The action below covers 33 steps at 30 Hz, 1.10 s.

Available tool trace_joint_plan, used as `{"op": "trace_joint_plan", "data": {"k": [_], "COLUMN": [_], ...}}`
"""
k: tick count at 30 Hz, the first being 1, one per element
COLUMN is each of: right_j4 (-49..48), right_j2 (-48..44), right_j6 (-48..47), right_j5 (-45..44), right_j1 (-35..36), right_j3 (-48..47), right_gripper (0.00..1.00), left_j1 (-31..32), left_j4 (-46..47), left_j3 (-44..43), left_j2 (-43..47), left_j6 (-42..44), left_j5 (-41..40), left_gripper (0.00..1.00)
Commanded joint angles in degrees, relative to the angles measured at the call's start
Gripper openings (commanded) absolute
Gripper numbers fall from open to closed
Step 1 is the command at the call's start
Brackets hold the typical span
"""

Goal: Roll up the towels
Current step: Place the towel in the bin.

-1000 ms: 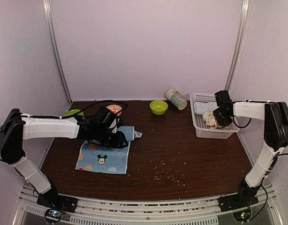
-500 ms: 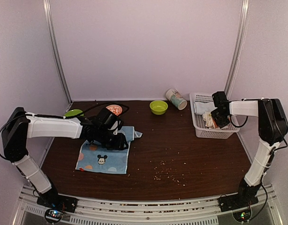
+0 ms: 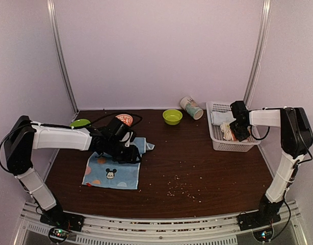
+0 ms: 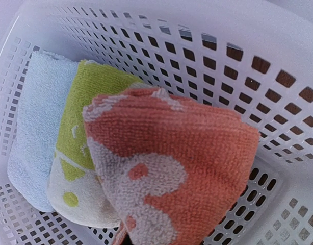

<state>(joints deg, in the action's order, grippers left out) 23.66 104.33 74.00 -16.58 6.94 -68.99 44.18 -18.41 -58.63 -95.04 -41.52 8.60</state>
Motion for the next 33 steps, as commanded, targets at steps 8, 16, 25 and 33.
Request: {"op": "trace_joint_plan", "data": {"k": [8,16,25,33], "right_j4": [4.64,5.25,7.72,9.39], "right_j2": [0.37,-0.24,-3.68,-7.11], "right_j6": [-1.46,-2.34,-4.75,-8.76], "right_j5": [-0.33,0.44,1.71,2.47], "right_j1": [-0.26,-0.27,-0.22,-0.28], "right_j3": [-0.62,-0.62,-0.52,-1.22], "right_gripper": [0.32,0.60,0.87,0.90], "left_j1": [-0.41,-0.41,-0.41,-0.41], "left_j4": [2.97,3.14,3.77,4.18], "left_j3": [-1.02,-1.29,-0.61,-1.01], "left_j2": [-0.99,-1.48,-1.70,-2.63], "left_j6": [-0.11,0.02,0.12,0.23], "left_j5": [1.86,2.61,2.83,3.35], "left_gripper": [0.39,0.39,0.39,0.39]}}
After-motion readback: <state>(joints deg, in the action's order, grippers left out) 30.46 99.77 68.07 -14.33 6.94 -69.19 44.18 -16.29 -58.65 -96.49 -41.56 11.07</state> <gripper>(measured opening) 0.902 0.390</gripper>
